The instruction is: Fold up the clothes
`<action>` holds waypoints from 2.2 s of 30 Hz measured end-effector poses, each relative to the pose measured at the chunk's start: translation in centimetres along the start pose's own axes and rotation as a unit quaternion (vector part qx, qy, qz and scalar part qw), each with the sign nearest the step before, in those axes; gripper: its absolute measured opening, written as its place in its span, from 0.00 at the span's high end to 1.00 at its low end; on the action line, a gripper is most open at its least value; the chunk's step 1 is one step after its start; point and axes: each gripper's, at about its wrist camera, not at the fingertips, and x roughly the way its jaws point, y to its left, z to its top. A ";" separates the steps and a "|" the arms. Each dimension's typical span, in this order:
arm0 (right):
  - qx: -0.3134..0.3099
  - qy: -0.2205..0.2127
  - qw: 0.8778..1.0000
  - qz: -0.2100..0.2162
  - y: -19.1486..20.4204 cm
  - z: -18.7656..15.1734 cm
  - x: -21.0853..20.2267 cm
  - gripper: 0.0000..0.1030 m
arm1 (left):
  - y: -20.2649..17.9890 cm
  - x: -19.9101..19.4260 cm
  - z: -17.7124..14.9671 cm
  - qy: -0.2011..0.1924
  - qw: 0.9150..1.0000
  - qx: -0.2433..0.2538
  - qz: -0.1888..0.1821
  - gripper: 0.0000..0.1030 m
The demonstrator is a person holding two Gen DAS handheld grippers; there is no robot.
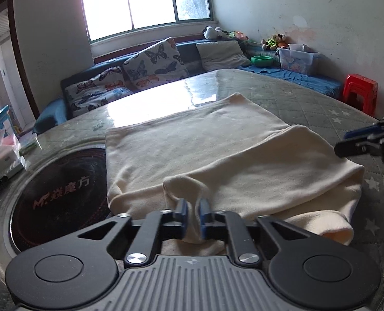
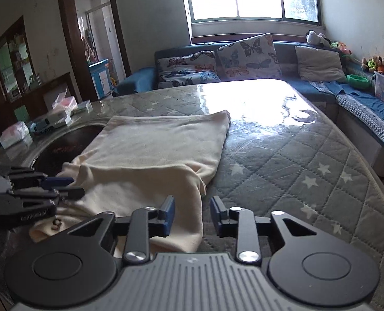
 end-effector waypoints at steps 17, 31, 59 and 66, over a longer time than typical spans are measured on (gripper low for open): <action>-0.085 0.003 0.996 -0.012 2.6 -2.2 0.3 0.24 | 2.8 -4.6 4.0 -0.072 0.997 -0.036 0.007 0.98; -0.003 -0.018 1.000 0.019 0.4 2.5 2.5 0.71 | 2.7 -0.8 1.6 -0.026 1.000 -0.010 0.002 0.92; -0.184 0.021 0.982 0.030 4.6 -2.5 -1.6 0.45 | -1.6 -5.7 -7.2 -0.063 0.968 0.241 -0.030 0.53; -0.296 0.020 0.955 0.021 6.9 -4.5 -2.8 0.29 | -1.4 -4.9 -5.8 -0.079 0.973 0.210 -0.053 0.89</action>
